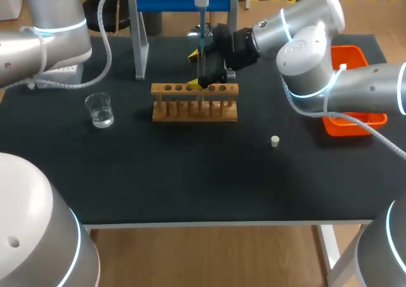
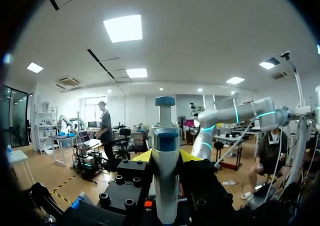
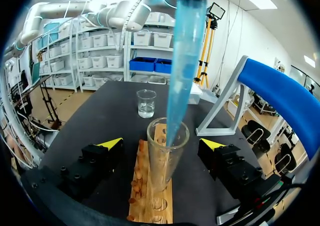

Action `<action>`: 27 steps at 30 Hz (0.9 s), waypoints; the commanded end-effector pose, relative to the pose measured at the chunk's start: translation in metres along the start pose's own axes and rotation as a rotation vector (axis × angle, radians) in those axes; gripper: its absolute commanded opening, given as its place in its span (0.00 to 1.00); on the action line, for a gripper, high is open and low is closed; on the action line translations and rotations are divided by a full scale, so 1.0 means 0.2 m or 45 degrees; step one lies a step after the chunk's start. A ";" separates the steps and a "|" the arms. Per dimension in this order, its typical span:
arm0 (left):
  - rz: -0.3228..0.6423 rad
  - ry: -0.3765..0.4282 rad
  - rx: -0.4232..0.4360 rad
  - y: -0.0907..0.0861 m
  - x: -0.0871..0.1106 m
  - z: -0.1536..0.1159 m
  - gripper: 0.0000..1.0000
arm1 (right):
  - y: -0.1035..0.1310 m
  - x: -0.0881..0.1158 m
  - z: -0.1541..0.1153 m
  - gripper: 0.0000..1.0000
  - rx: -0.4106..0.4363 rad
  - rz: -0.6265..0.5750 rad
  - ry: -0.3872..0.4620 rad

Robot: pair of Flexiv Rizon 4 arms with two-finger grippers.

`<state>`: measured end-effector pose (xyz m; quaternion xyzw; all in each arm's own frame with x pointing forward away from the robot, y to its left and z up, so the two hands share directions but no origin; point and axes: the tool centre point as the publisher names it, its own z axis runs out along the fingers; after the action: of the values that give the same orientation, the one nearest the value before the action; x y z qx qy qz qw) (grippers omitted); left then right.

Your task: Invert the test tube, pick up the pipette, mount the tip to pipette, aspirate from beaker and dispense into the tube, eject the tip, return the pipette, and cap with the stopper.

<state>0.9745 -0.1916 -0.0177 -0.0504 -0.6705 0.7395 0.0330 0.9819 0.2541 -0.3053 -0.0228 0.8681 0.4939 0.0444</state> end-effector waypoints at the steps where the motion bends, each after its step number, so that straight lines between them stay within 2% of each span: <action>1: -0.001 0.004 0.009 0.02 -0.01 -0.01 0.00 | 0.00 0.00 -0.01 1.00 0.002 0.000 0.004; 27: -0.024 -0.033 -0.003 0.05 -0.02 -0.09 0.00 | 0.00 0.00 -0.01 1.00 0.002 0.000 0.004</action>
<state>0.9810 -0.1784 -0.0308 -0.0344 -0.6708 0.7402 0.0310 0.9819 0.2541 -0.3053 -0.0228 0.8681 0.4939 0.0444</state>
